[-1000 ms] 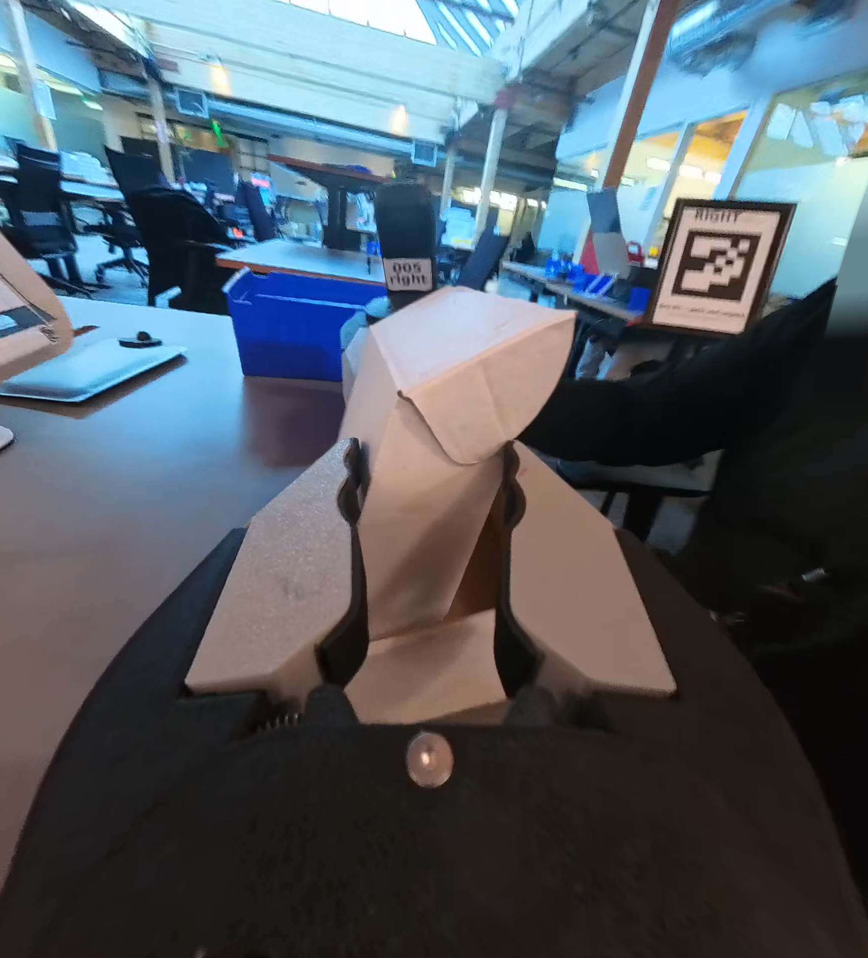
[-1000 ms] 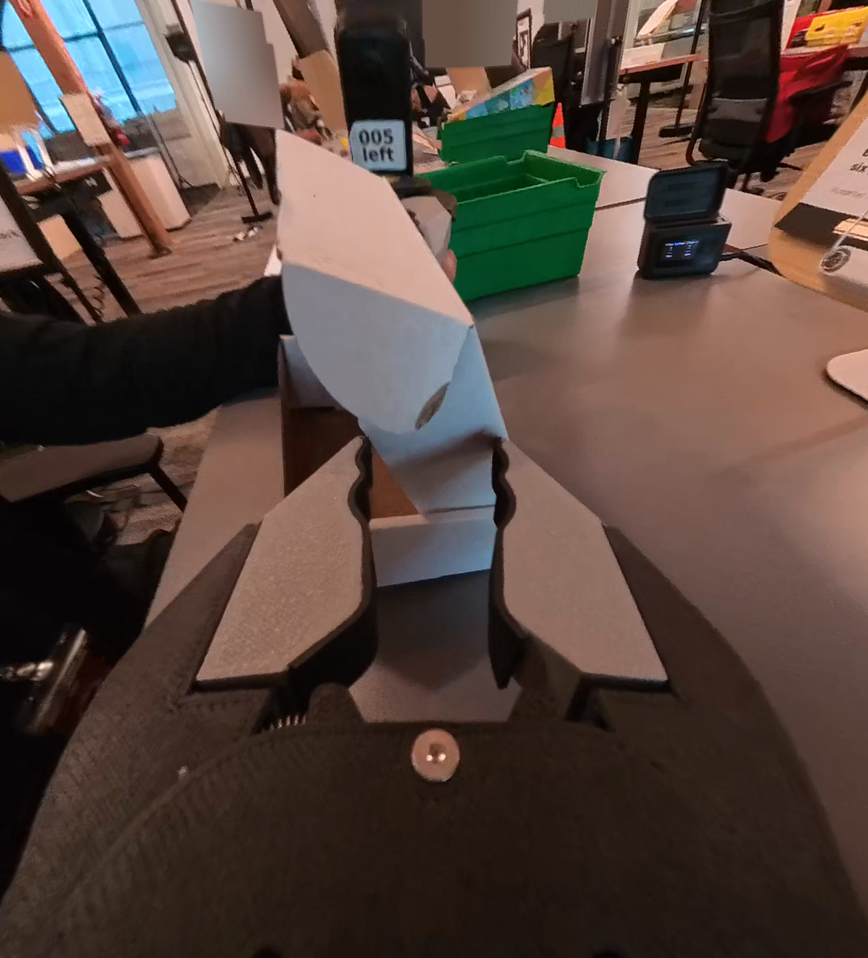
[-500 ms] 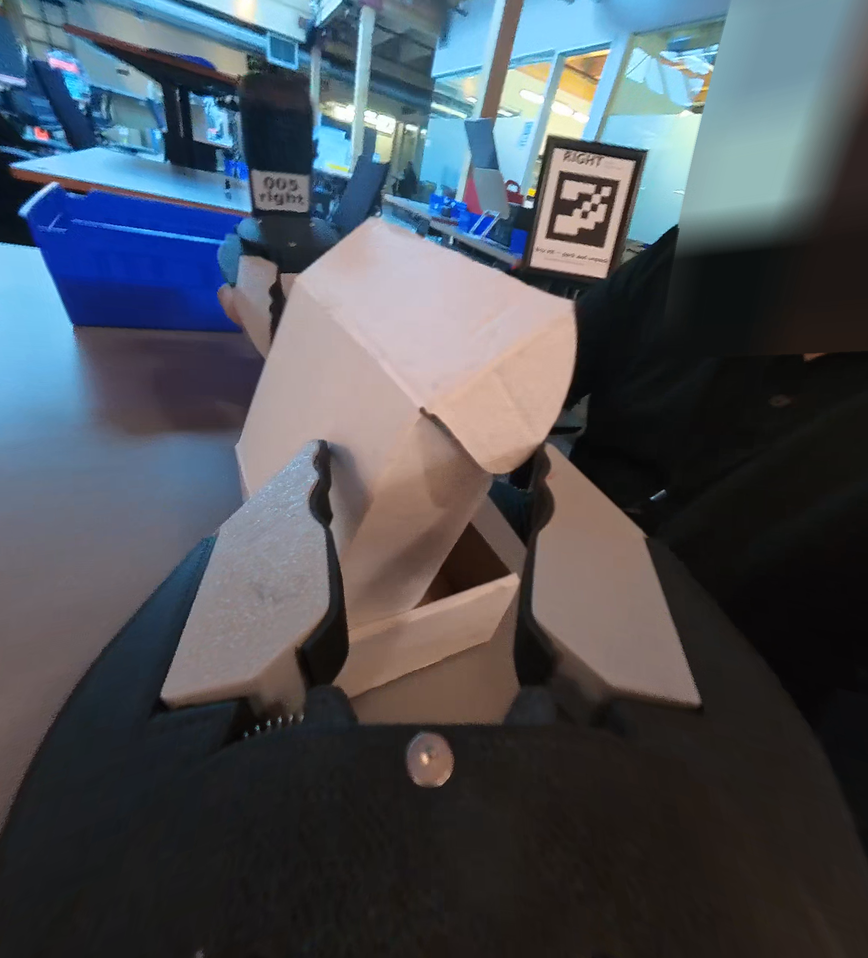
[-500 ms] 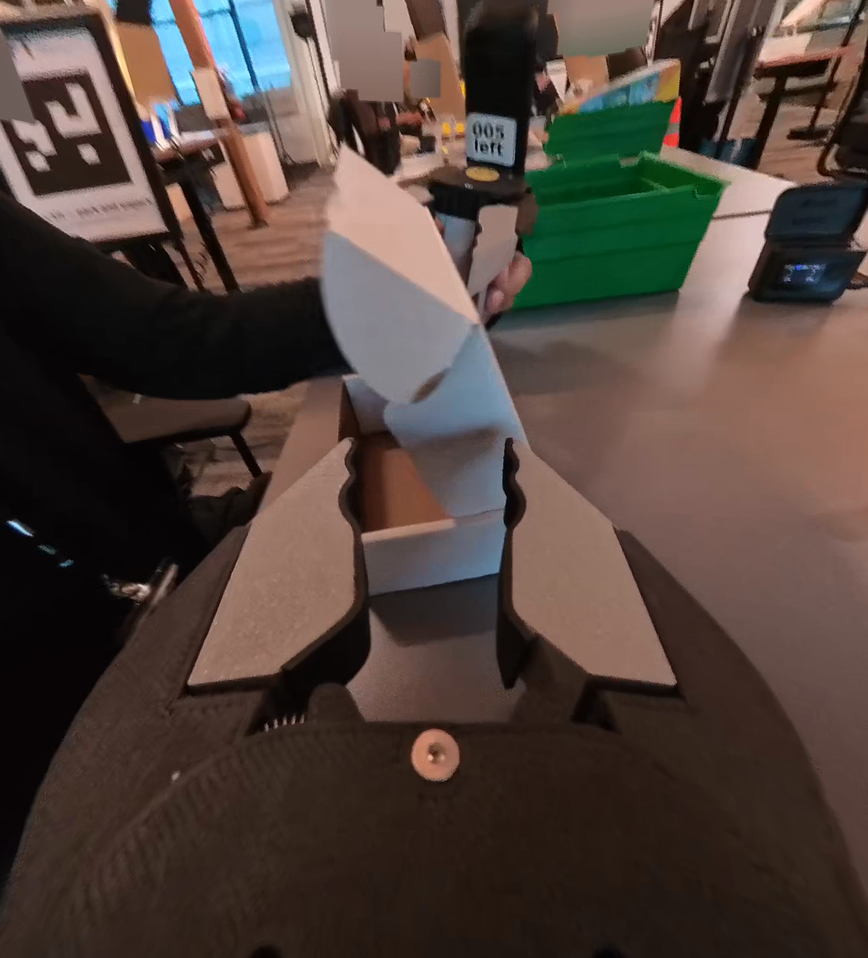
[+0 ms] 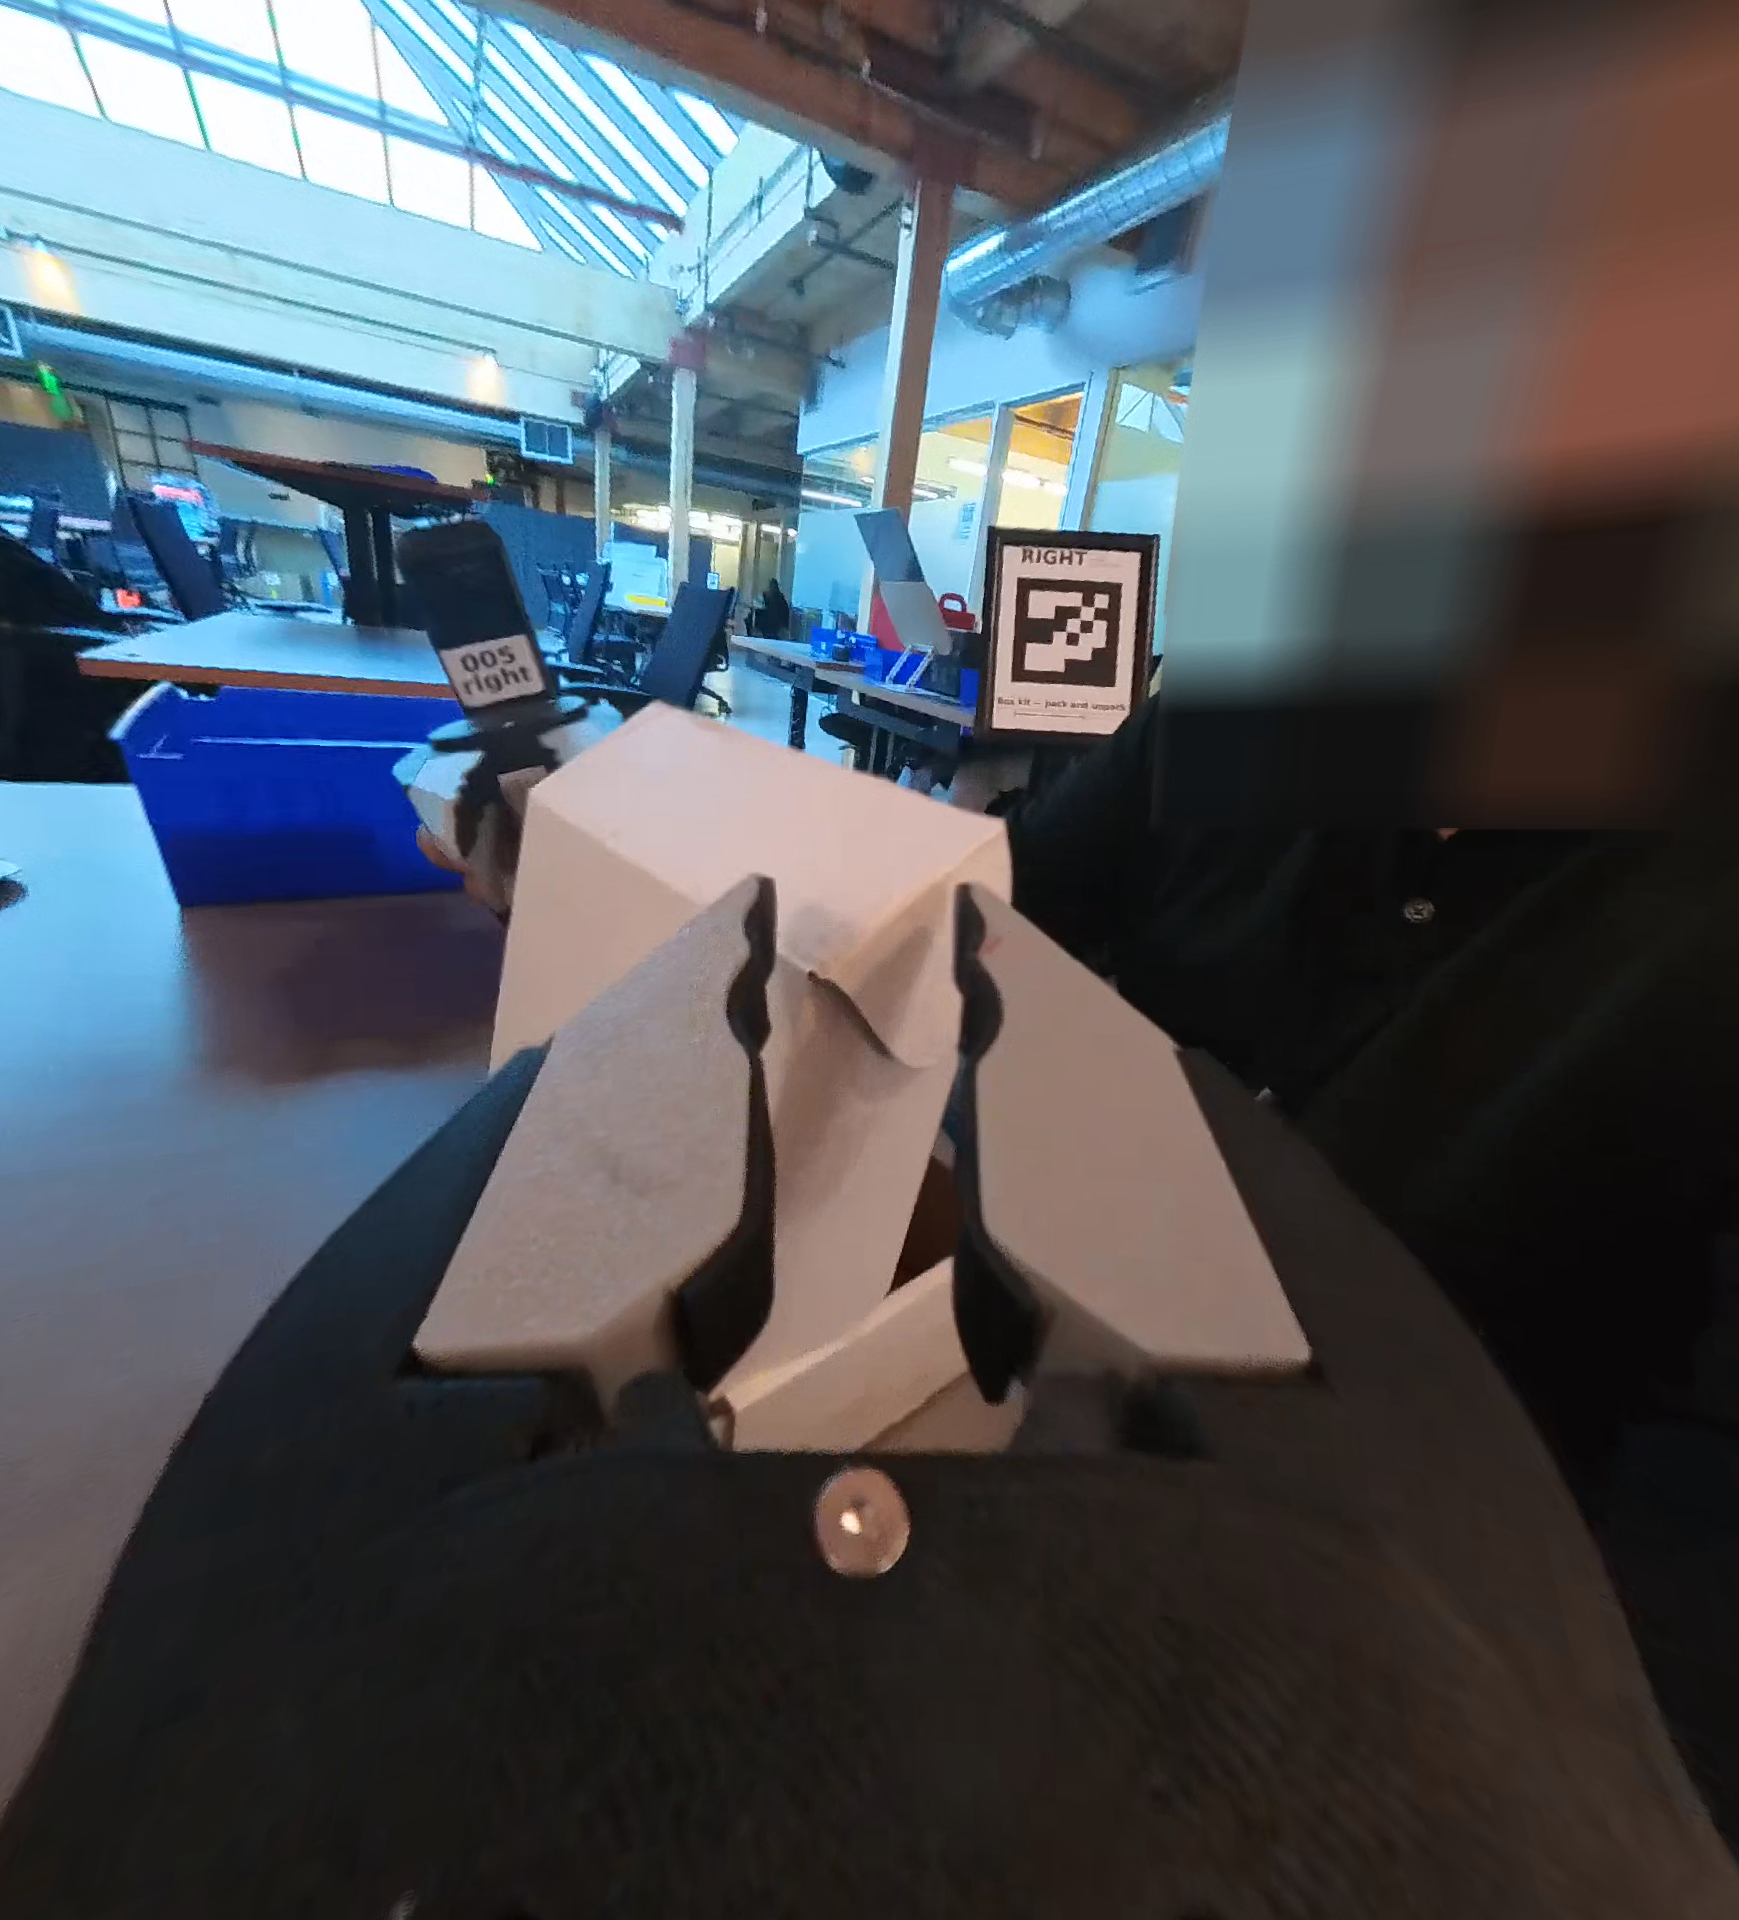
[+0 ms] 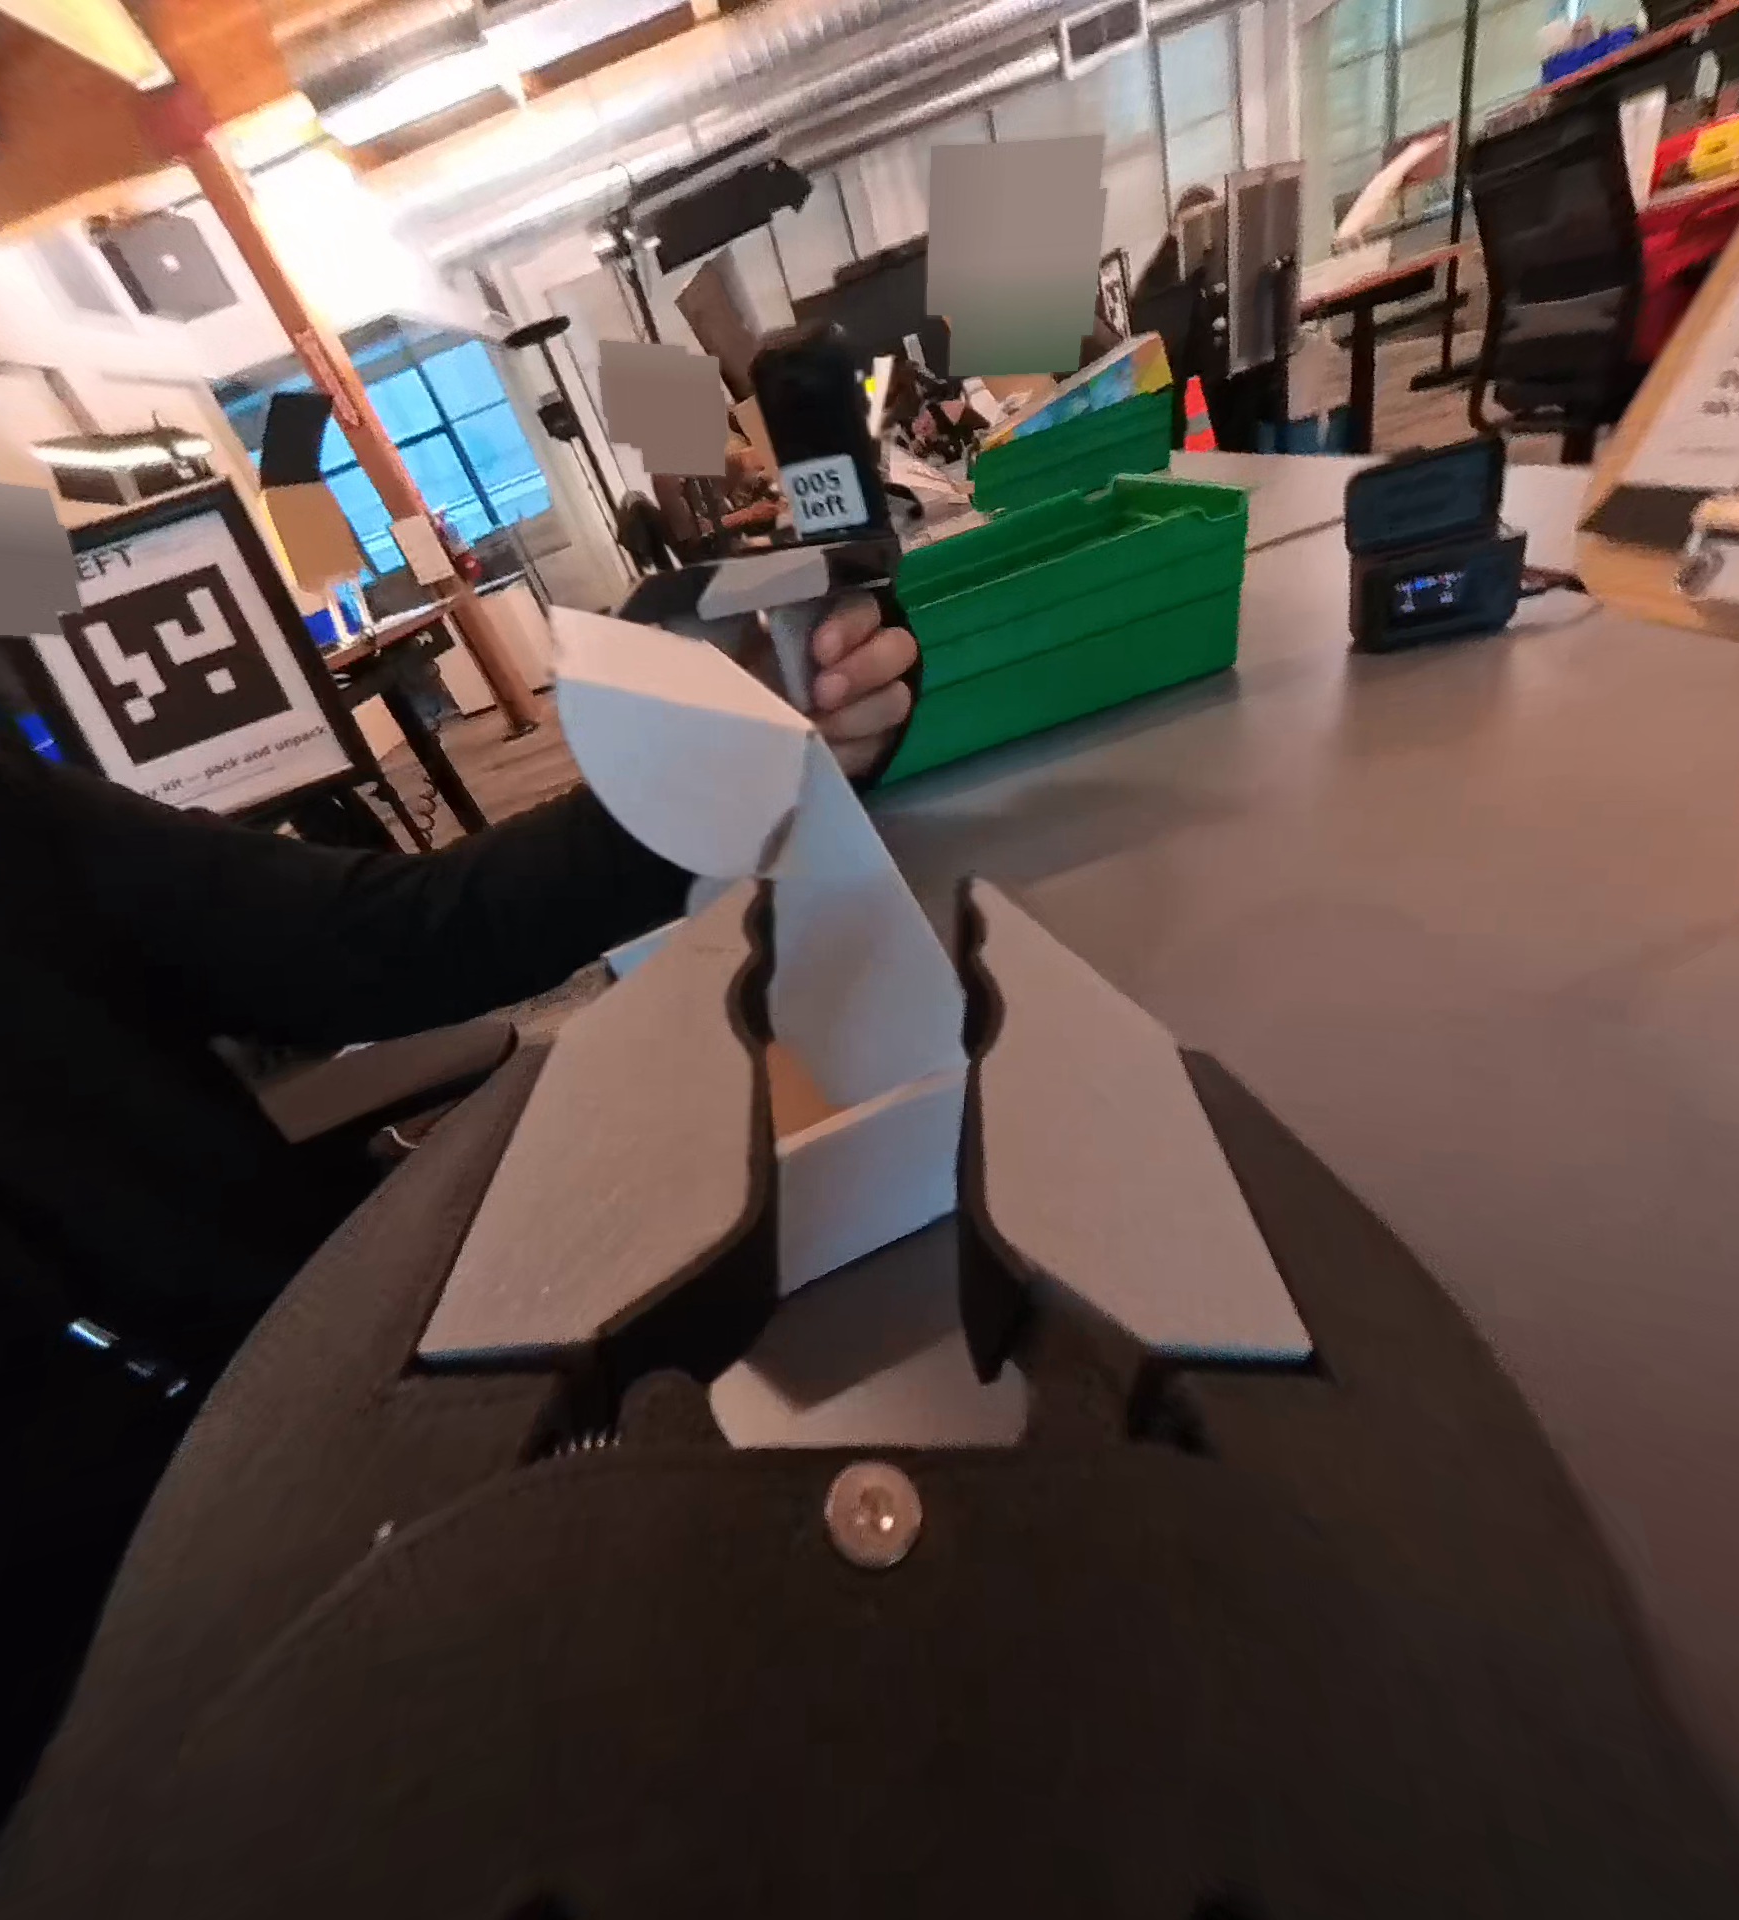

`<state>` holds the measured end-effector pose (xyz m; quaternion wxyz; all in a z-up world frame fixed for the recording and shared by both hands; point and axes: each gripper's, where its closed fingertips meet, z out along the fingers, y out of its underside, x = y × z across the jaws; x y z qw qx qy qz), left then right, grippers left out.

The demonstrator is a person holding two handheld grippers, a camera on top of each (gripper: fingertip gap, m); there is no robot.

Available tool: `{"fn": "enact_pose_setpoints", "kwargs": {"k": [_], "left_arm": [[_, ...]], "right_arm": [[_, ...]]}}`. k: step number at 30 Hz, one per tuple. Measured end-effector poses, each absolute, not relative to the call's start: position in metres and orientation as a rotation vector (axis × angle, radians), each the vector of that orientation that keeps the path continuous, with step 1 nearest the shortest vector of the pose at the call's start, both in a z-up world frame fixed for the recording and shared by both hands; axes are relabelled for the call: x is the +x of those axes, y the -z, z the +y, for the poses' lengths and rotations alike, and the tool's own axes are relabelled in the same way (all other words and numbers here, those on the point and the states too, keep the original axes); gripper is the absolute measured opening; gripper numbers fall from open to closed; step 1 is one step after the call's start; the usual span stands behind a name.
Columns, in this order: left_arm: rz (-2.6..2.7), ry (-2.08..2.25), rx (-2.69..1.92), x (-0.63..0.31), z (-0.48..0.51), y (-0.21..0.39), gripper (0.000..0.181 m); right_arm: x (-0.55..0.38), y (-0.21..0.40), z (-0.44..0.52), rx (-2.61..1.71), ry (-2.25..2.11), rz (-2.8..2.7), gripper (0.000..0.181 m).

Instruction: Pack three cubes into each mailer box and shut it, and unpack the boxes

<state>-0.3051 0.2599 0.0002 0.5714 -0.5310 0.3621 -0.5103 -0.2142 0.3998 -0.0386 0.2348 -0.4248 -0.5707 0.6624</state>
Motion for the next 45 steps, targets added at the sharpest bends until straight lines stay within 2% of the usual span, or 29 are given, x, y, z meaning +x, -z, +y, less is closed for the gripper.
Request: {"fn": "enact_pose_setpoints", "kwargs": {"k": [1,2,4,11,13,19,25,32,35,37,42,45], "left_arm": [[0.858,1.201,-1.263,-0.304,0.260,0.003,0.031],[0.868,1.207,-1.278,-0.303,0.260,0.006,0.030],[0.877,1.235,-1.280,-0.300,0.258,0.007,0.031],[0.870,1.250,-1.286,-0.304,0.253,0.007,0.046],[0.876,1.215,-1.292,-0.305,0.254,0.007,0.044],[0.805,1.144,-1.337,-0.314,0.266,0.008,0.053],[0.883,1.171,-1.473,-0.297,0.268,0.037,0.059],[0.966,1.169,-1.521,-0.281,0.269,0.049,0.059],[0.990,1.155,-1.537,-0.279,0.267,0.054,0.058],[0.998,1.151,-1.541,-0.280,0.265,0.054,0.057],[0.962,1.176,-1.435,-0.288,0.261,0.034,0.045],[0.930,1.153,-1.341,-0.294,0.262,0.017,0.019]], "right_arm": [[-0.216,0.044,0.403,-1.205,-1.805,-1.571,0.022],[-0.218,0.051,0.407,-1.248,-1.783,-1.585,0.021],[-0.219,0.059,0.404,-1.284,-1.788,-1.625,0.027],[-0.220,0.088,0.370,-1.296,-1.739,-1.868,0.027],[-0.220,0.094,0.365,-1.306,-1.733,-1.910,0.029],[-0.219,0.092,0.368,-1.308,-1.711,-1.904,0.028],[-0.221,0.086,0.375,-1.309,-1.724,-1.842,0.028],[-0.222,0.088,0.372,-1.280,-1.695,-1.856,0.015],[-0.222,0.091,0.376,-1.289,-1.635,-1.871,0.019],[-0.218,0.090,0.377,-1.274,-1.609,-1.889,0.028],[-0.210,0.059,0.395,-1.176,-1.620,-1.737,0.027],[-0.212,0.042,0.410,-1.196,-1.704,-1.569,0.021]]}}
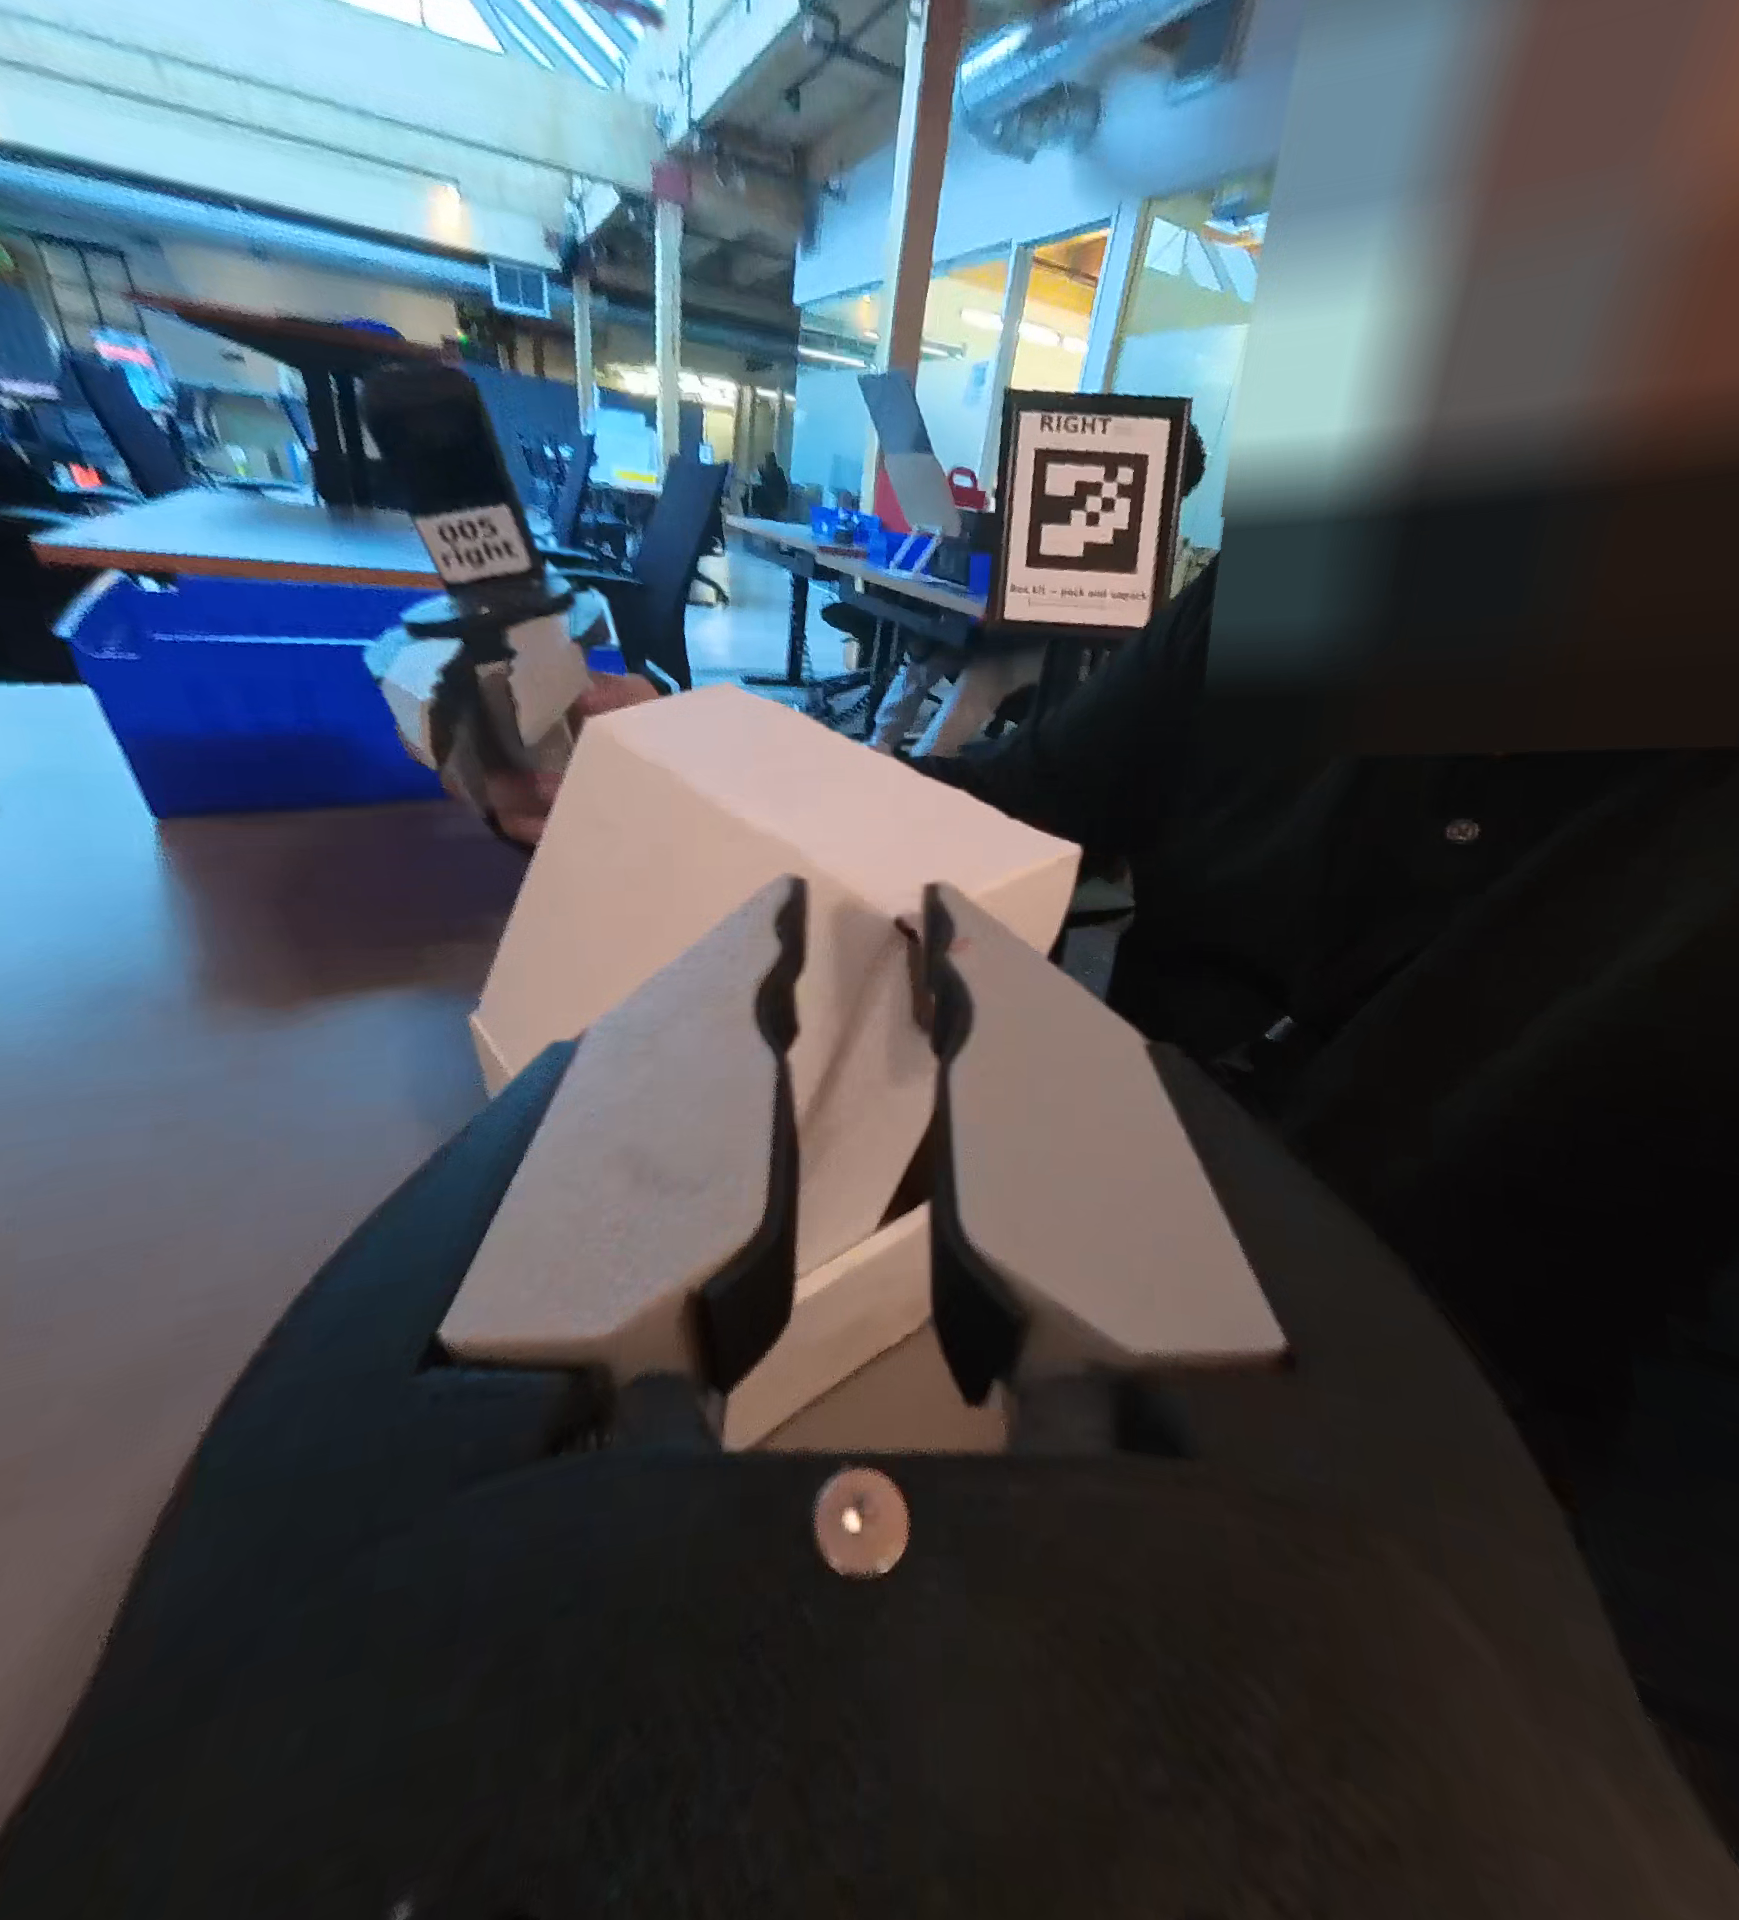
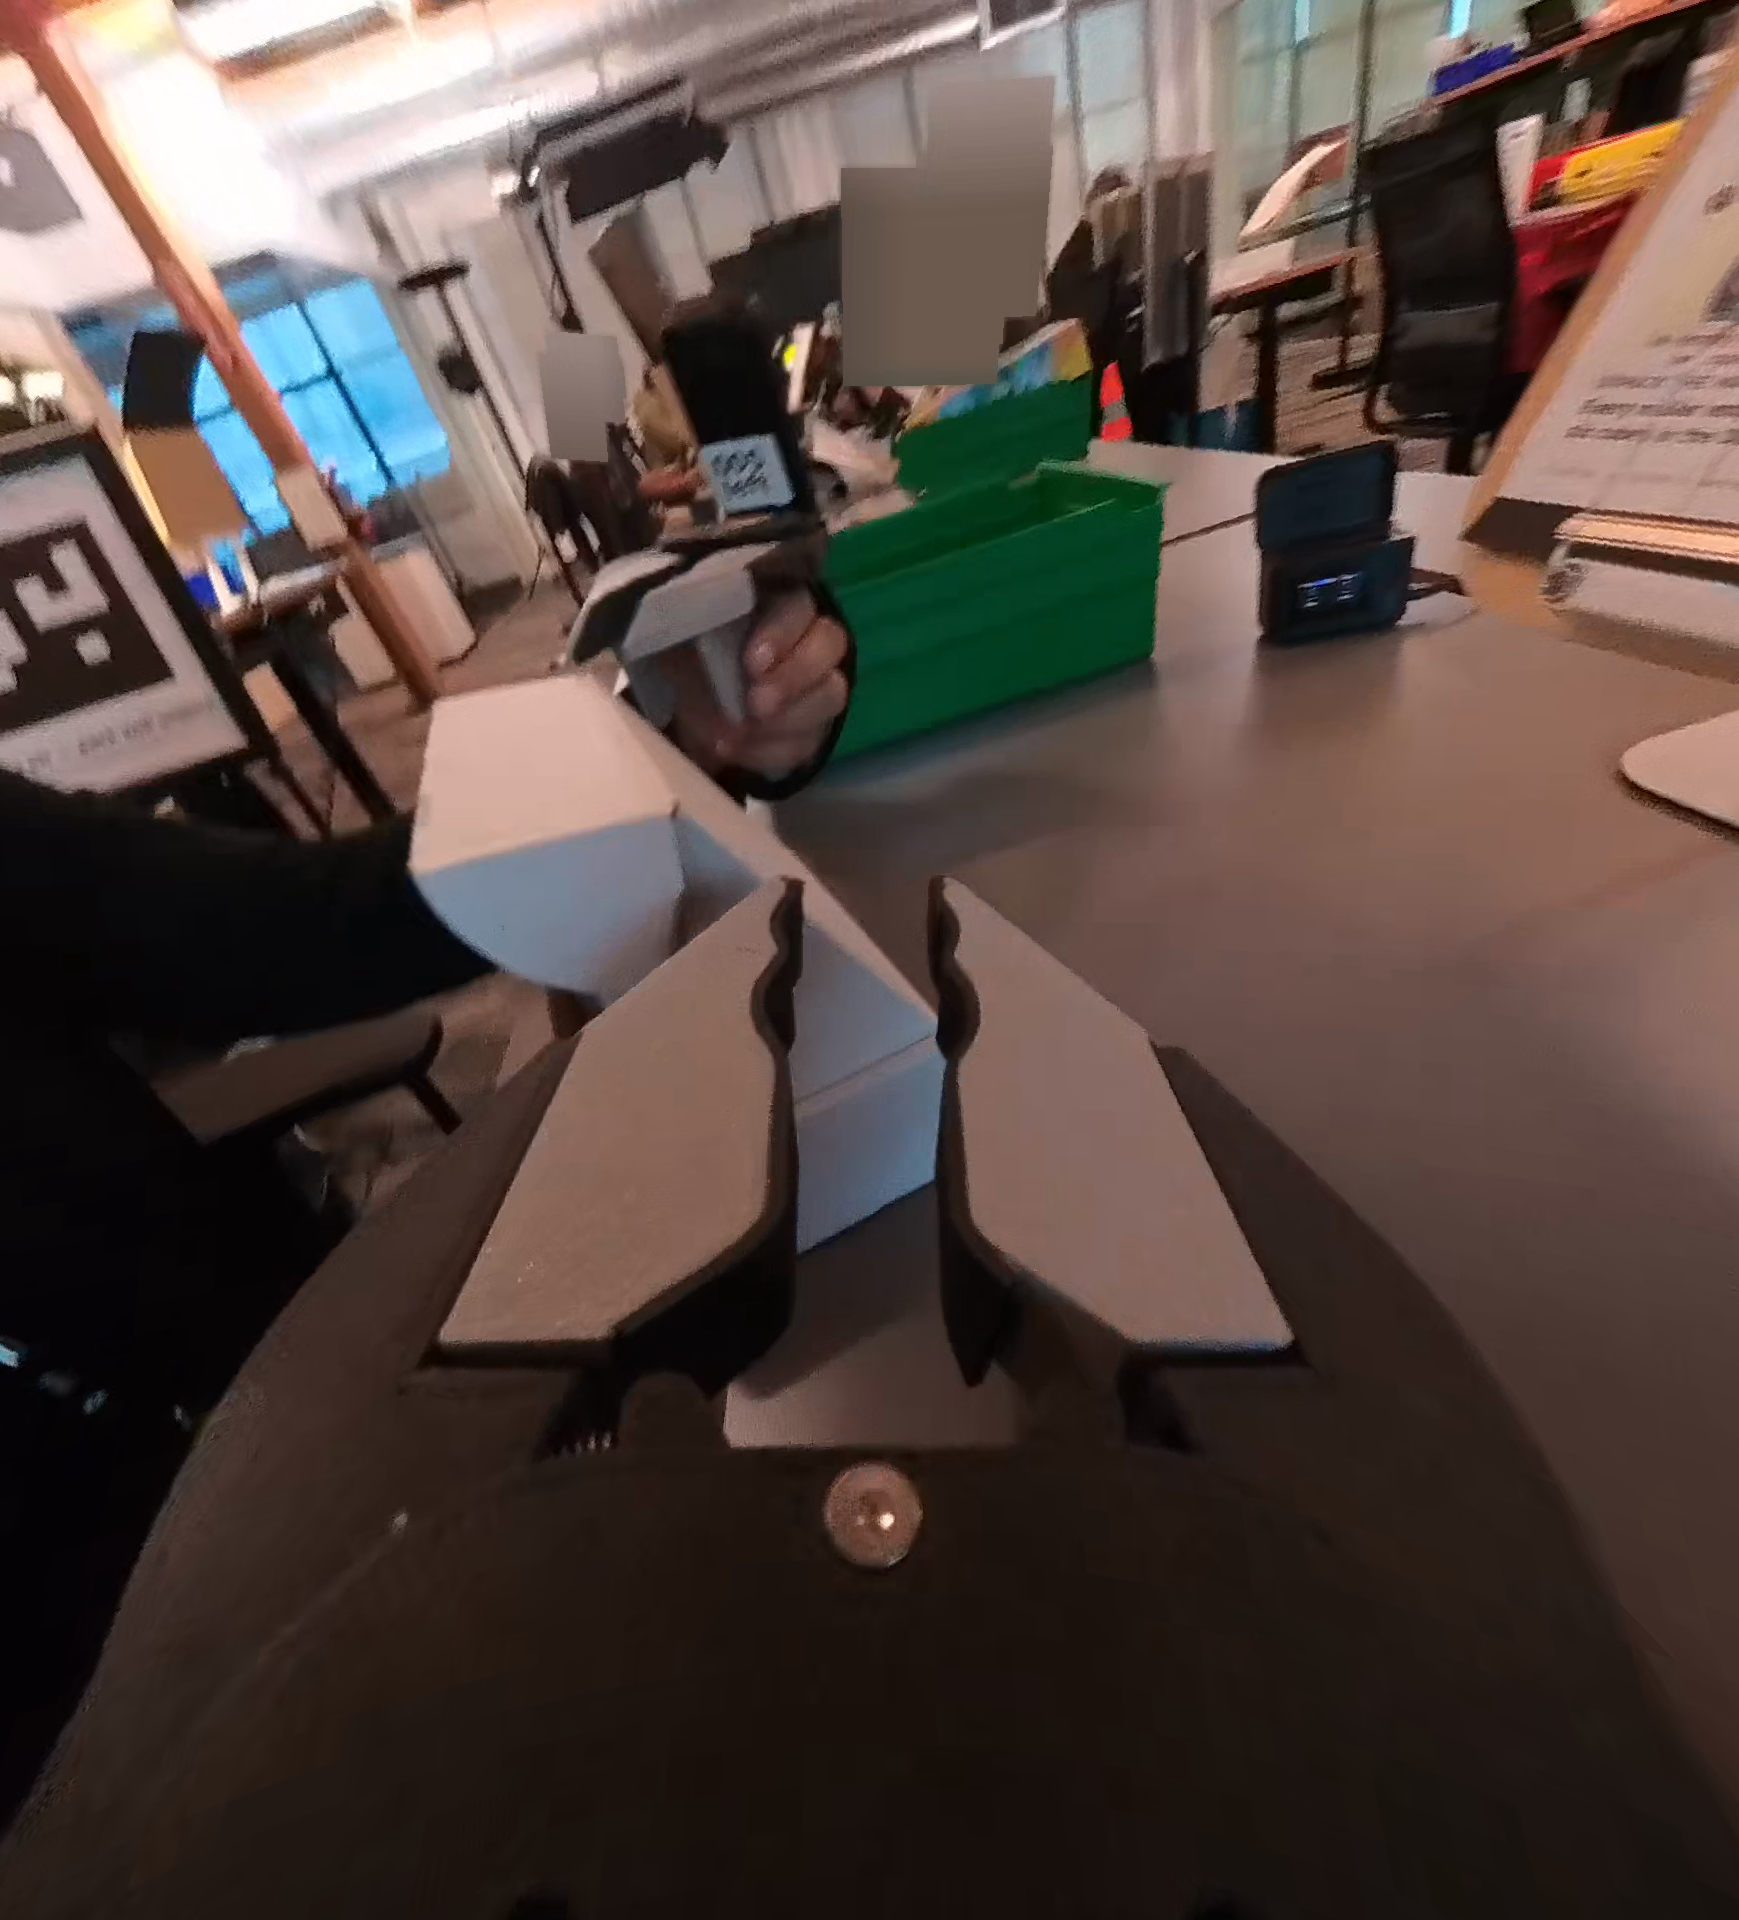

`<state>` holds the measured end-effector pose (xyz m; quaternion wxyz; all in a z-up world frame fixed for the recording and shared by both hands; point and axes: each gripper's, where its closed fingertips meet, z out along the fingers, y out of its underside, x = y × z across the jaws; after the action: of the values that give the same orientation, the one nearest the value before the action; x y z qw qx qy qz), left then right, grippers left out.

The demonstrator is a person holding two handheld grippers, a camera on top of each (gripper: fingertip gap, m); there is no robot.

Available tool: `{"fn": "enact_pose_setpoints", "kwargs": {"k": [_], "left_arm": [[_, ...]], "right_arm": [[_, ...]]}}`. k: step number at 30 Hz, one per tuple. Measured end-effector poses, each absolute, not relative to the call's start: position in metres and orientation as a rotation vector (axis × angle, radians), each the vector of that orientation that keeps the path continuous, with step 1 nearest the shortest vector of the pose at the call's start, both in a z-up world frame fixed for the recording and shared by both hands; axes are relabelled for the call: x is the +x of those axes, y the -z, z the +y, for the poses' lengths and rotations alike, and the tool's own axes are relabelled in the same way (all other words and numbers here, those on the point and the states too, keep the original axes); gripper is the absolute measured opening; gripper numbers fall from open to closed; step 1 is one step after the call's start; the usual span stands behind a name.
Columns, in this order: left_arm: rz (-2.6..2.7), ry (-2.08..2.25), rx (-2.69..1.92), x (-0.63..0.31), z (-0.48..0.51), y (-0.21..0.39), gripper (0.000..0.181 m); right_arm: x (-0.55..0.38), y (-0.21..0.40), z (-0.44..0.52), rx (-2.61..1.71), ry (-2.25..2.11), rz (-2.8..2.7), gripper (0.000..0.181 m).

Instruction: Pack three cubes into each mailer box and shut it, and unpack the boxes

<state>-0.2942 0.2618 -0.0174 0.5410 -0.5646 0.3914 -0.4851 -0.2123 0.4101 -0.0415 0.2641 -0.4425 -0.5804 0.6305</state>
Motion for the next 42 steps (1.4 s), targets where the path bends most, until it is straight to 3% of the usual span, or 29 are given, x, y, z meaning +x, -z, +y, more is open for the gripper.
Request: {"fn": "enact_pose_setpoints", "kwargs": {"k": [4,12,19,26,28,32,42], "left_arm": [[0.944,1.126,-1.422,-0.291,0.269,0.030,0.001],[1.073,1.199,-1.603,-0.261,0.269,0.070,0.000],[1.083,1.206,-1.699,-0.253,0.274,0.086,0.000],[1.094,1.212,-1.691,-0.248,0.275,0.085,0.000],[1.101,1.205,-1.688,-0.247,0.274,0.086,0.000],[1.098,1.206,-1.701,-0.244,0.275,0.087,0.000],[1.080,1.207,-1.709,-0.243,0.278,0.087,0.000]], "right_arm": [[-0.224,0.041,0.413,-1.278,-1.793,-1.481,0.028],[-0.213,0.059,0.356,-1.152,-1.889,-1.818,0.036],[-0.209,0.099,0.331,-1.129,-1.648,-2.102,0.040],[-0.207,0.075,0.325,-0.977,-1.679,-2.016,0.037],[-0.205,0.083,0.323,-0.990,-1.650,-2.067,0.031],[-0.210,0.113,0.325,-0.984,-1.380,-2.165,0.000],[-0.209,0.112,0.322,-0.993,-1.426,-2.159,0.000]]}}
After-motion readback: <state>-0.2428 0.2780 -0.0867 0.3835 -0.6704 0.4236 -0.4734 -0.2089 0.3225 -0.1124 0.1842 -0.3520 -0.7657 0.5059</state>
